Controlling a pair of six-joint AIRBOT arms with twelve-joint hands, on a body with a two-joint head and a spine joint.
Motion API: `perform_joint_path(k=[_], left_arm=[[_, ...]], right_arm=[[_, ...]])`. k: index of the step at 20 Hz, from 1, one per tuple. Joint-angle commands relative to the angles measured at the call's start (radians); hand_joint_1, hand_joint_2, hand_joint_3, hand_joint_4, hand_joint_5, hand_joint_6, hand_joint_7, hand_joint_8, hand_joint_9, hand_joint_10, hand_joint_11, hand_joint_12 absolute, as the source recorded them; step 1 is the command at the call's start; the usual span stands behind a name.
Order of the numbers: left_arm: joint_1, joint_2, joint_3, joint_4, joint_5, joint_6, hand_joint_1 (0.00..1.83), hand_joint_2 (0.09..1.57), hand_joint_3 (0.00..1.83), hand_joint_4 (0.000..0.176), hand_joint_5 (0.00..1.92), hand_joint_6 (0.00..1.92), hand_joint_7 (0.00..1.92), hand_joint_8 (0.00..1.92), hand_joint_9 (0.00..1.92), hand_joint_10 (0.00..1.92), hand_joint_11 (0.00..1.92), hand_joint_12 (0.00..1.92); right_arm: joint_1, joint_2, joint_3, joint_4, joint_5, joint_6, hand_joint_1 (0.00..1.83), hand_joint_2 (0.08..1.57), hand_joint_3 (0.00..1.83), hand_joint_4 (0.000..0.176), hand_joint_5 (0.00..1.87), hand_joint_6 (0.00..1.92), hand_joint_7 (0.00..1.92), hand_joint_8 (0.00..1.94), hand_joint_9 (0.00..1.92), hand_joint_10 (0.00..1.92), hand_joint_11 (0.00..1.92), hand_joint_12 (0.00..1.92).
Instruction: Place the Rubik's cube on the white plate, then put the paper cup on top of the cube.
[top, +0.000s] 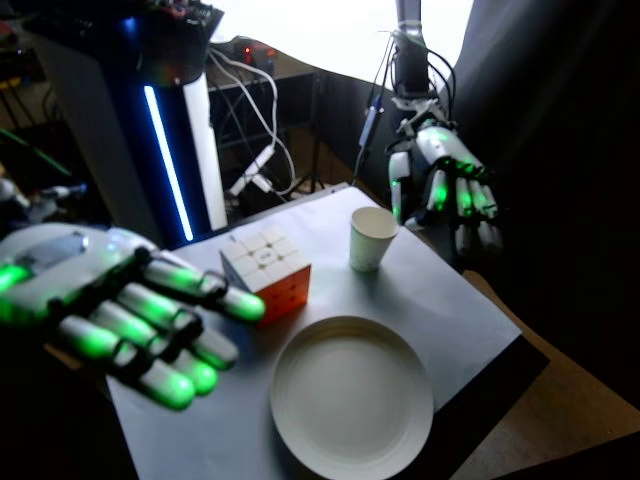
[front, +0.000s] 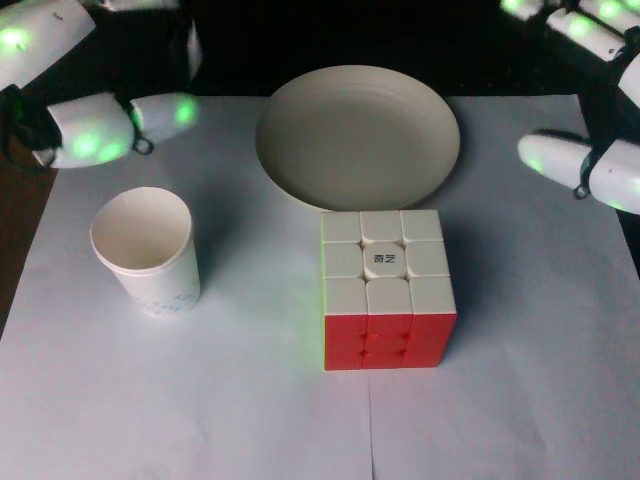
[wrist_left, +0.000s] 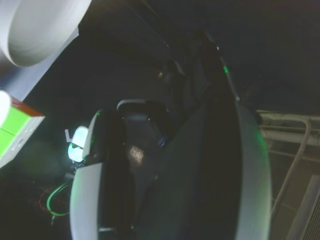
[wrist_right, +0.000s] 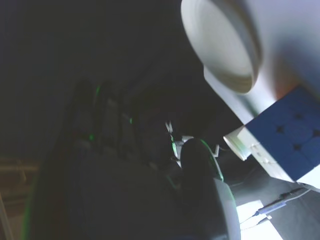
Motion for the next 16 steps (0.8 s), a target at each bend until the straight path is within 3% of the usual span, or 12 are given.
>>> perform_joint_path(k=[1,3,6,8,10,11,12,13,14,15,16], left_arm=[[-0.011,-0.004,0.005,-0.007,-0.131,0.000,0.26,1.36,0.00,0.077,0.06,0.00,0.00,0.00,0.00,0.00,0.00,0.25],[-0.011,-0.006,0.007,-0.007,-0.127,0.000,0.24,1.36,0.00,0.074,0.02,0.00,0.00,0.00,0.00,0.00,0.00,0.34],[-0.011,-0.008,0.010,-0.007,-0.126,0.000,0.20,1.33,0.00,0.104,0.00,0.00,0.00,0.00,0.00,0.00,0.00,0.36],[-0.012,-0.012,0.015,-0.007,-0.120,0.000,0.20,1.30,0.00,0.113,0.00,0.00,0.00,0.00,0.00,0.00,0.00,0.23],[-0.012,-0.014,0.019,-0.008,-0.118,0.000,0.18,1.29,0.00,0.124,0.00,0.00,0.00,0.00,0.00,0.00,0.00,0.22],[-0.012,-0.013,0.018,-0.009,-0.118,0.000,0.16,1.28,0.00,0.122,0.00,0.00,0.00,0.00,0.00,0.00,0.00,0.36],[-0.011,-0.012,0.018,-0.012,-0.117,0.000,0.14,1.28,0.00,0.119,0.00,0.00,0.00,0.00,0.00,0.00,0.00,0.43],[-0.011,-0.013,0.023,-0.015,-0.113,0.000,0.21,1.28,0.00,0.125,0.00,0.00,0.00,0.00,0.00,0.00,0.00,0.42],[-0.012,-0.014,0.026,-0.017,-0.112,0.000,0.21,1.28,0.00,0.125,0.00,0.00,0.00,0.00,0.00,0.00,0.00,0.42],[-0.012,-0.014,0.027,-0.021,-0.112,0.000,0.21,1.29,0.00,0.119,0.00,0.00,0.00,0.00,0.00,0.00,0.00,0.36],[-0.011,-0.014,0.029,-0.026,-0.112,0.000,0.17,1.29,0.00,0.119,0.00,0.00,0.00,0.00,0.00,0.00,0.00,0.37]], right_arm=[[0.010,0.002,0.003,-0.013,0.127,-0.001,0.19,1.34,0.00,0.000,0.00,0.00,0.00,0.00,0.00,0.00,0.00,0.00],[0.010,0.002,0.003,-0.013,0.127,-0.001,0.14,1.36,0.01,0.000,0.00,0.00,0.00,0.00,0.00,0.00,0.00,0.00],[0.010,0.002,0.002,-0.013,0.126,-0.001,0.20,1.32,0.00,0.000,0.00,0.00,0.00,0.00,0.00,0.00,0.00,0.00],[0.009,0.003,0.000,-0.015,0.126,0.000,0.23,1.26,0.00,0.060,0.00,0.00,0.00,0.00,0.00,0.00,0.00,0.00],[0.007,0.012,-0.007,-0.037,0.126,0.026,0.23,1.25,0.00,0.080,0.00,0.00,0.00,0.00,0.00,0.00,0.00,0.00],[0.002,0.018,-0.005,-0.065,0.126,0.086,0.28,1.24,0.00,0.033,0.00,0.00,0.00,0.00,0.00,0.00,0.00,0.00],[-0.006,0.022,0.000,-0.099,0.127,0.159,0.29,1.22,0.00,0.047,0.00,0.00,0.00,0.00,0.00,0.00,0.00,0.00],[-0.018,0.024,0.000,-0.145,0.127,0.215,0.26,1.20,0.03,0.081,0.00,0.00,0.00,0.00,0.00,0.00,0.01,0.37],[-0.023,0.025,-0.003,-0.174,0.127,0.248,0.26,1.21,0.02,0.075,0.00,0.00,0.00,0.00,0.00,0.00,0.00,0.54],[-0.027,0.025,-0.003,-0.209,0.128,0.301,0.31,1.19,0.01,0.018,0.00,0.00,0.00,0.00,0.02,0.01,0.00,0.45],[-0.032,0.025,-0.003,-0.245,0.130,0.369,0.36,1.15,0.00,0.025,0.00,0.00,0.00,0.00,0.03,0.01,0.00,0.30]])
